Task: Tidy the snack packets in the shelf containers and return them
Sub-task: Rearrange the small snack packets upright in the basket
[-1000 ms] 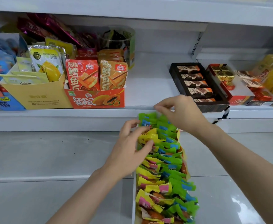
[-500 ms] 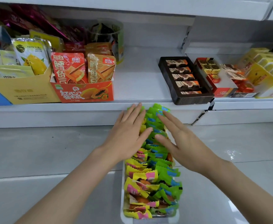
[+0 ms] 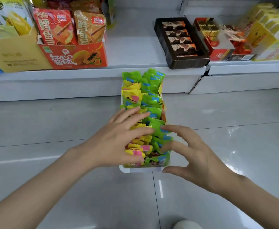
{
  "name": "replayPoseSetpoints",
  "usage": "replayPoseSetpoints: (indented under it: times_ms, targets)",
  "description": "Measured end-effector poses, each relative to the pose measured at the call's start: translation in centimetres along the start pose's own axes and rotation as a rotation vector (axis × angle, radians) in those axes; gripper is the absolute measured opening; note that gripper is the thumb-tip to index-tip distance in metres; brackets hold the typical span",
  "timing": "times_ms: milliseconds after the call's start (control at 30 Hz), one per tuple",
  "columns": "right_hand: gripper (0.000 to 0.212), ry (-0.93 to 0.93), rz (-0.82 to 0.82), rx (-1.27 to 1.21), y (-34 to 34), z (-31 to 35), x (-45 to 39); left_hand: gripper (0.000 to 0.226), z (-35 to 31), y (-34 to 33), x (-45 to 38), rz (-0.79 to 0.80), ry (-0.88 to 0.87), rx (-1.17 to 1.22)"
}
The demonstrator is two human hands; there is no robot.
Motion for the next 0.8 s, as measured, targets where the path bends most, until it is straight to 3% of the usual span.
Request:
replayPoseSetpoints:
  times_ms: [67,200,467,700,800]
  targets:
    - [0.033,0.023,0.019,-0.003,-0.5,-0.4,0.3,0.064,0.5,0.0,-0.5,-0.018,0.004,0.035]
    - [0.02,0.059,0.018,0.043,-1.5,-0.8,0.2,0.06,1.2,-0.3,-0.9,-0.007,0.021,0.053]
    - [0.033,0.038,-0.062,0.083,-1.8,-1.4,-1.9,0.059,1.9,-0.9,-1.3,-0.026,0.007,0.034]
    - [0.02,0.012,0.084,0.036,-1.0,-1.9,-2.0,0.062,2.0,-1.2,-1.7,-0.095,0.051,0.058]
    - [0.016,-0.043,0.054,0.063,-0.6,-0.8,-1.3,0.072,1.7,-0.8,-1.6,-0.077,0.066,0.09]
Point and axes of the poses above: each hand's wrist, its own x-axis away from the middle knuckle, its own y-axis out of the back of the hand, z = x × y, the point moved 5 cm from there along -x, towards the middle knuckle, and after that the axes turned 13 degrees about -z, right-handed, at the moved point
